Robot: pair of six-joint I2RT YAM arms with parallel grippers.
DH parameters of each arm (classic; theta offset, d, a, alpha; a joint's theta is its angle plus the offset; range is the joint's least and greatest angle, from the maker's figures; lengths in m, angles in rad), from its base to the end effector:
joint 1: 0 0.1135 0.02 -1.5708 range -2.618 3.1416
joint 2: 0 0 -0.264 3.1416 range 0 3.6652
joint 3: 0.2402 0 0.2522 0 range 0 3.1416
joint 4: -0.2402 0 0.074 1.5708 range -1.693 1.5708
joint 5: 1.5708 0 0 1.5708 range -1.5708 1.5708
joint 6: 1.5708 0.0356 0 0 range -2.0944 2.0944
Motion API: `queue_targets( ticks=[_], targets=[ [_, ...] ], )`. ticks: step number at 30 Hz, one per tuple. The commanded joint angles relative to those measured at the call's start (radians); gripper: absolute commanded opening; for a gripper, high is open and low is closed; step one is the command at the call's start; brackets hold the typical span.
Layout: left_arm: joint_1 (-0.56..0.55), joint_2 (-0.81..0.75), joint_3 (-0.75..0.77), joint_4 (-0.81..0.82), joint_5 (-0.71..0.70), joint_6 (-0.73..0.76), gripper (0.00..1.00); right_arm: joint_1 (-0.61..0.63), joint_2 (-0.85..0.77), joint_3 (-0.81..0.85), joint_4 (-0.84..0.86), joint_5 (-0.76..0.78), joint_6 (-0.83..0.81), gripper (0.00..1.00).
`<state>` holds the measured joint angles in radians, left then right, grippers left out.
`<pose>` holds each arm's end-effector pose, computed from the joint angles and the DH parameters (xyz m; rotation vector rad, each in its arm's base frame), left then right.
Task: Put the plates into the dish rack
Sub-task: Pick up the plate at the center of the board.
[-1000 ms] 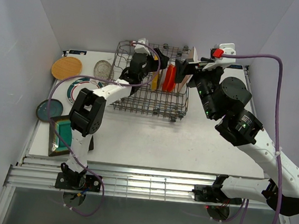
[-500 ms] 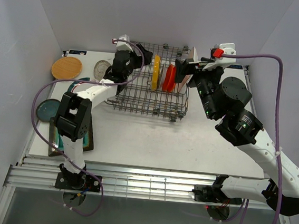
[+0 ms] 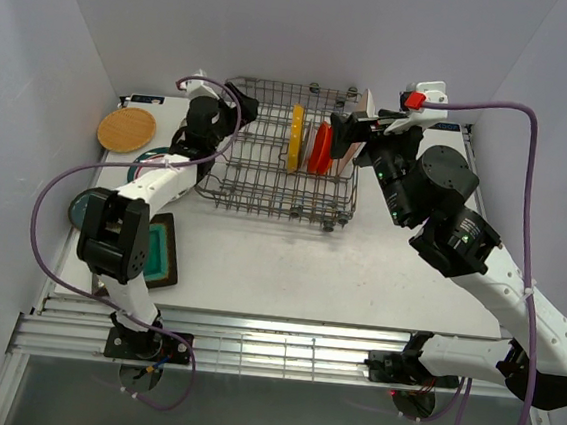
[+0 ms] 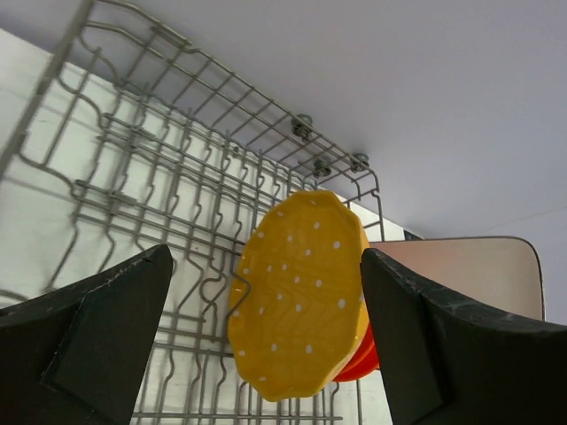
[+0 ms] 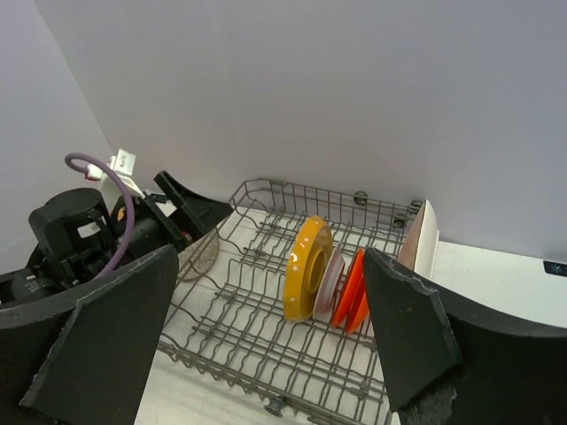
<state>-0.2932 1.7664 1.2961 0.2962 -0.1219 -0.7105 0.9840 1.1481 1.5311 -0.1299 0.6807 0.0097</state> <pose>0.4077 -0.1186 0.2960 -0.4587 1.7256 -0.6247 0.1377 0.1666 0.5269 -0.0805 1.3831 0.3834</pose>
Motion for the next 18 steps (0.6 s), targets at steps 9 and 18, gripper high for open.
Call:
queue_targets(
  ticks=[9,18],
  targets=[
    [0.083,-0.391,-0.199,-0.294,-0.185,-0.092,0.98,0.005,-0.014,0.066,-0.011,-0.038,0.032,0.90],
    [0.083,-0.527,-0.153,-0.640,-0.297,-0.138,0.98,0.005,0.009,0.072,-0.013,-0.050,0.038,0.90]
  ],
)
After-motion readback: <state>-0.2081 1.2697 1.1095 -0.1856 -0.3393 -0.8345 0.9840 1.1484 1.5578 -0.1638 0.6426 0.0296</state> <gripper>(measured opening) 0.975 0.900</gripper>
